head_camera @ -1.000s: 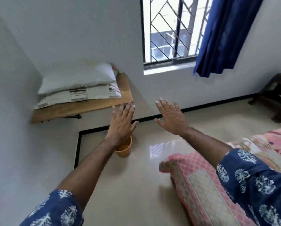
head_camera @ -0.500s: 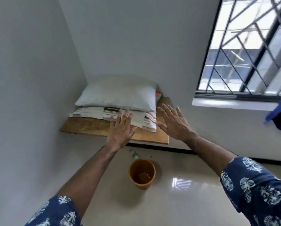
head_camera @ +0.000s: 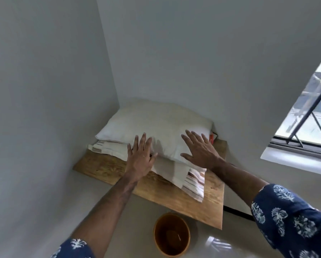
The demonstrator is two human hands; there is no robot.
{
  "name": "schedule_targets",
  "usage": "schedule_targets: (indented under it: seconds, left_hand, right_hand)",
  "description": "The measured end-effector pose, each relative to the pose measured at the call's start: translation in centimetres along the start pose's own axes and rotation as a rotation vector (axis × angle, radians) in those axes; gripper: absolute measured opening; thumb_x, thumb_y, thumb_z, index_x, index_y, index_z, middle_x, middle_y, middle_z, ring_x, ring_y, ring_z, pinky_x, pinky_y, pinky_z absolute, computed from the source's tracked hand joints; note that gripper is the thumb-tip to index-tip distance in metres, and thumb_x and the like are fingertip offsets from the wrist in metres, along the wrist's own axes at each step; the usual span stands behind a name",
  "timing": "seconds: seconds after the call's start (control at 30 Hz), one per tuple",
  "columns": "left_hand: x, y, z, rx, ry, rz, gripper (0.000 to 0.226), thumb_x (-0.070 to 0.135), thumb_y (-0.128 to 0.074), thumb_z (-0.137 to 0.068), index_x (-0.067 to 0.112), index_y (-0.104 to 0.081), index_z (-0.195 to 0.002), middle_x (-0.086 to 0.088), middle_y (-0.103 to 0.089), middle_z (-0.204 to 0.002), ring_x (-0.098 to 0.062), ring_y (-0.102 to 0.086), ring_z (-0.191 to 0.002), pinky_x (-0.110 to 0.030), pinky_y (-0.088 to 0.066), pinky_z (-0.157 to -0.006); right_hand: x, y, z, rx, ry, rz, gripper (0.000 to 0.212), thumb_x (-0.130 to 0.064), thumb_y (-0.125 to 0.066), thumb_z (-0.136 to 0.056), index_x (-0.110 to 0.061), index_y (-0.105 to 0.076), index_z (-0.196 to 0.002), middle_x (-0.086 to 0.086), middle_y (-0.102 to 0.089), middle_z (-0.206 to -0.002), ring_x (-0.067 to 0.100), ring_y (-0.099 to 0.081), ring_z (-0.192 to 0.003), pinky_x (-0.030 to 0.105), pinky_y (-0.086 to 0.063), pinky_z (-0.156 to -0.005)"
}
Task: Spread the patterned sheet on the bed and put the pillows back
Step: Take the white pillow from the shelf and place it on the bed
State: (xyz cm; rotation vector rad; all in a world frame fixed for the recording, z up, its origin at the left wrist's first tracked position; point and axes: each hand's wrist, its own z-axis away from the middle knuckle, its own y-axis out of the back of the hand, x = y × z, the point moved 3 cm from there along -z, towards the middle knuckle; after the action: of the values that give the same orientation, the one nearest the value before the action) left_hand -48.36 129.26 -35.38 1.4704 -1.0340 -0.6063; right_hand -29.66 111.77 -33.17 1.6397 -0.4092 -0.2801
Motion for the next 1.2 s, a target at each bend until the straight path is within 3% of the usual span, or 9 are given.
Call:
schedule_targets:
  seconds: [0.17,0.33,0.5,0.77,0.93,1.0,1.2]
  left_hand:
    - [-2.2,-2.2,-5.9,0.016,-0.018,-0.074,0.073,0.059,-0.012,-0.1,0.019,-0.013,-0.161,-0.006,-0.002,-0.171,-0.03,0.0,-0.157,-0.063,-0.012,-0.122]
    - [-2.7,-4.9,-9.0,0.016,-0.017,-0.039,0.07,0.059,-0.014,-0.101,0.026,-0.004,-0.162,-0.001,0.003,-0.171,-0.024,0.004,-0.157,-0.059,-0.003,-0.124]
    - [-3.6,-8.3,-9.6,0.01,0.032,-0.074,0.068,0.058,-0.021,-0.103,0.026,-0.009,-0.162,0.0,-0.004,-0.171,-0.024,0.0,-0.157,-0.06,-0.005,-0.123]
    - [-3.0,-10.5,-8.9,-0.078,0.135,-0.146,0.067,0.059,-0.014,-0.105,0.025,-0.013,-0.162,0.001,-0.007,-0.17,-0.025,-0.003,-0.157,-0.057,-0.006,-0.12]
    - [-2.7,-11.0,-8.8,-0.11,0.187,-0.184,0.066,0.057,-0.009,-0.106,0.023,-0.018,-0.161,-0.002,-0.017,-0.169,-0.027,-0.014,-0.156,-0.06,-0.023,-0.121]
    - [-2.6,-11.1,-8.5,-0.122,0.215,-0.178,0.065,0.057,-0.007,-0.106,0.024,-0.014,-0.161,-0.001,-0.016,-0.169,-0.025,-0.01,-0.156,-0.06,-0.025,-0.119]
    - [-1.2,-10.8,-6.8,-0.108,0.302,-0.053,0.063,0.052,-0.019,-0.105,0.034,0.003,-0.161,0.011,0.015,-0.169,-0.018,0.018,-0.155,-0.058,-0.008,-0.124]
  right_hand:
    - [2.3,-1.0,-6.0,-0.032,0.007,0.012,0.082,-0.065,-0.035,-0.099,-0.019,-0.01,-0.162,0.008,-0.004,-0.17,0.028,-0.009,-0.156,0.052,-0.012,-0.126]
    - [4.1,-1.5,-11.0,-0.028,0.004,-0.061,0.09,-0.078,-0.03,-0.092,-0.023,-0.013,-0.161,0.006,-0.01,-0.17,0.027,-0.012,-0.156,0.051,-0.015,-0.125]
    - [4.6,-2.5,-17.5,-0.076,0.061,-0.152,0.089,-0.078,-0.027,-0.091,-0.025,-0.013,-0.161,0.004,-0.009,-0.17,0.025,-0.009,-0.156,0.05,-0.01,-0.126]
    - [6.0,-3.9,-28.5,-0.126,0.098,-0.232,0.084,-0.073,-0.034,-0.095,-0.023,-0.015,-0.16,0.006,-0.012,-0.169,0.028,-0.013,-0.155,0.051,-0.01,-0.125]
    - [6.6,-4.4,-32.4,-0.146,0.069,-0.323,0.1,-0.084,-0.035,-0.086,-0.019,-0.017,-0.16,0.012,-0.023,-0.166,0.03,-0.024,-0.151,0.05,-0.018,-0.123]
    - [6.8,-4.4,-33.3,-0.164,0.024,-0.369,0.109,-0.091,-0.037,-0.079,-0.017,-0.02,-0.158,0.015,-0.033,-0.16,0.033,-0.035,-0.145,0.05,-0.025,-0.12]
    - [7.8,-3.3,-34.0,-0.238,-0.014,-0.428,0.117,-0.095,-0.046,-0.069,-0.007,-0.043,-0.146,0.019,-0.051,-0.146,0.035,-0.051,-0.131,0.045,-0.039,-0.11]
